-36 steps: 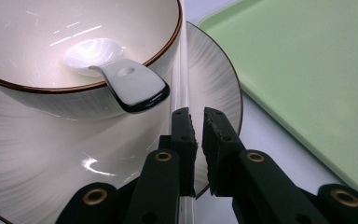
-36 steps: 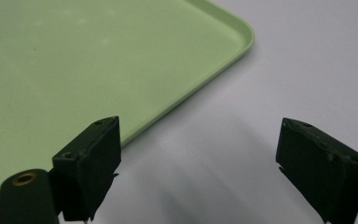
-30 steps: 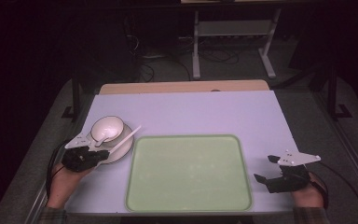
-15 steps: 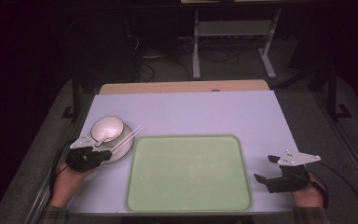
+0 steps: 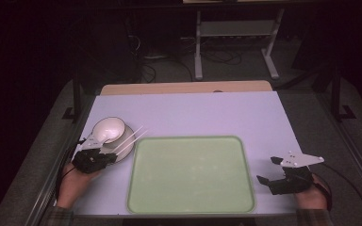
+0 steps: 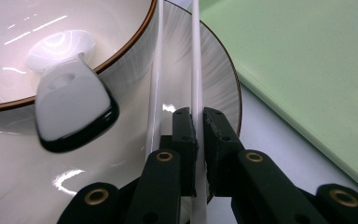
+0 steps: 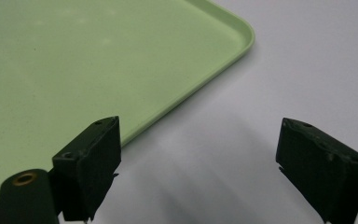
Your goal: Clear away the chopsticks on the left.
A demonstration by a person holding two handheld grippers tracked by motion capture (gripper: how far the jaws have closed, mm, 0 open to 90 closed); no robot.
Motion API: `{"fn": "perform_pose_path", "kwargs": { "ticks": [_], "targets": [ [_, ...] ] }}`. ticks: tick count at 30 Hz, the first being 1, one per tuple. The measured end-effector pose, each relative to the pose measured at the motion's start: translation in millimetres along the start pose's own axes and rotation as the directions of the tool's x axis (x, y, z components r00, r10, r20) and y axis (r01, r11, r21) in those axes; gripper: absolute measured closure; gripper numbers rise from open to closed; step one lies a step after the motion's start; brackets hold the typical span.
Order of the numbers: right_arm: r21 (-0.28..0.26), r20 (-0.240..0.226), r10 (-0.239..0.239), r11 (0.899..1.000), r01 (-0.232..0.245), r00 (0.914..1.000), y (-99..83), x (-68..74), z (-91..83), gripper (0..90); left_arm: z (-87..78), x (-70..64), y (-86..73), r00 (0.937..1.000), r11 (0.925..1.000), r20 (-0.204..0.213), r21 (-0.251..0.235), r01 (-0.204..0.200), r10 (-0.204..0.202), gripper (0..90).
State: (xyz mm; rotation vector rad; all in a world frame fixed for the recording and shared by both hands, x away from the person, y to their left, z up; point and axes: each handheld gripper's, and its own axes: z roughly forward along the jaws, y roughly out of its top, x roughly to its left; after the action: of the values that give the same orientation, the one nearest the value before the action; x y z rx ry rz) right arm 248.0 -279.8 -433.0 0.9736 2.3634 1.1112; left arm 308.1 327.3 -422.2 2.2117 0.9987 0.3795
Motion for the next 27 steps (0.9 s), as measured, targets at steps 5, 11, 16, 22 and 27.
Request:
{"fn": "perform_pose_path", "kwargs": {
  "ticks": [5, 11, 16, 22, 27],
  "targets": [
    [0.000, -0.001, 0.000, 1.000, 0.000, 1.0000, 0.1, -0.1, 0.1, 13.1, 2.3, -1.2, 0.4, 1.0000, 1.0000, -0.001, 0.008, 0.001, -0.001, 83.3],
    [0.000, -0.001, -0.001, 1.000, 0.001, 1.0000, 0.1, 0.1, 0.2, 13.1, 2.9, -1.1, 0.9, 1.0000, 1.0000, 0.002, 0.007, 0.006, -0.006, 83.7],
    [-0.002, 0.001, 0.002, 1.000, -0.002, 1.0000, -0.2, -0.5, -0.5, 13.1, 1.7, -1.2, 1.5, 0.9998, 0.9999, 0.010, 0.001, 0.016, -0.016, 84.0],
    [-0.002, -0.002, 0.003, 1.000, -0.003, 1.0000, 0.1, -0.3, -0.2, 13.1, -2.9, -2.9, 3.8, 0.9991, 0.9990, 0.023, -0.028, 0.035, -0.034, 84.1],
    [-0.002, -0.001, 0.002, 1.000, -0.002, 1.0000, 0.1, -0.2, -0.2, 13.1, -6.9, -6.6, 8.0, 0.9982, 0.9976, 0.040, -0.051, 0.047, -0.045, 84.2]
  ]
}}
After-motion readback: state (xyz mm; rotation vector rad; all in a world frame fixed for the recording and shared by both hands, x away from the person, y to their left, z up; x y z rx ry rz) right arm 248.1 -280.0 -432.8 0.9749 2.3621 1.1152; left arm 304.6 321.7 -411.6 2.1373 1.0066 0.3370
